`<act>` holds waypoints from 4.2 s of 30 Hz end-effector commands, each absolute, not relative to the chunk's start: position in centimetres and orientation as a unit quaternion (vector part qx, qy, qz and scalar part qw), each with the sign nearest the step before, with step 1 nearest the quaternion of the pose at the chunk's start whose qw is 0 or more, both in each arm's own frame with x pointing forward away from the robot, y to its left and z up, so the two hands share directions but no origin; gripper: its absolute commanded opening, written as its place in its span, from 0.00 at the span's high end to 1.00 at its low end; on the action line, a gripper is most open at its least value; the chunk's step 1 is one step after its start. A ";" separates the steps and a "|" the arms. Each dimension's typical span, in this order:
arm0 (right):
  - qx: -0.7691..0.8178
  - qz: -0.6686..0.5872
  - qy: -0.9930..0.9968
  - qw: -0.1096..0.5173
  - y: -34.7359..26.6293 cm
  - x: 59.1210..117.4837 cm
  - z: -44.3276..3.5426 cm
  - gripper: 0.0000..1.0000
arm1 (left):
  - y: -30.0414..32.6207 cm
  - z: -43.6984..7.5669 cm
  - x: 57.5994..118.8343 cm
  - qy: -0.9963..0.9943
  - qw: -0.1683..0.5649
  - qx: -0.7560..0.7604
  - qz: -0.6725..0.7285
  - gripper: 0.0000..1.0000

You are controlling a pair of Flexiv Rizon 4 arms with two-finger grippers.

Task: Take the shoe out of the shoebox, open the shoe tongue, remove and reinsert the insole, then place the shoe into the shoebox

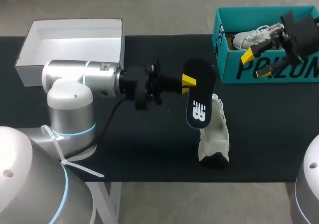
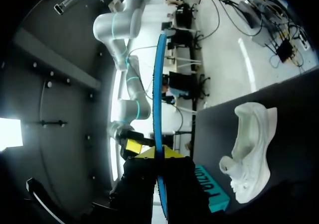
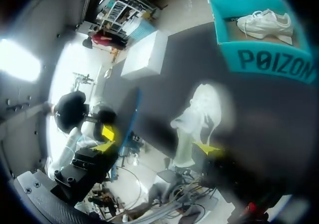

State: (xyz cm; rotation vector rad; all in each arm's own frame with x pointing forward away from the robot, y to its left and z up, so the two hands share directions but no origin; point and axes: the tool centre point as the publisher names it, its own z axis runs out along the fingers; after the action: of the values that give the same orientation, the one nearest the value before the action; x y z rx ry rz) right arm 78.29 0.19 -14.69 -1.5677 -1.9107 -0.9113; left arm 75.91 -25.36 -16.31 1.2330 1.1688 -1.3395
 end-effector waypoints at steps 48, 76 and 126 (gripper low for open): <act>-0.596 -0.228 -0.770 0.022 -8.9 65.7 -9.9 0.00 | -25.7 -18.1 75.2 0.507 0.438 0.508 -0.542 1.00; -0.596 -0.228 -0.770 0.022 -8.9 65.7 -9.9 0.00 | -25.8 -17.9 75.3 0.506 0.437 0.504 -0.547 1.00; -0.596 -0.228 -0.770 0.022 -8.9 65.7 -9.9 0.00 | -28.1 -23.8 66.8 0.535 0.322 0.470 -0.624 1.00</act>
State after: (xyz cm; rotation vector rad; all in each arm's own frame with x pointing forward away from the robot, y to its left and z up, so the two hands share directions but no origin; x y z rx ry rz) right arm 65.49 -8.95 -9.86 -1.8469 -2.3868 -0.7122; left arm 66.39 -26.92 -23.13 1.2343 1.4138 -1.6299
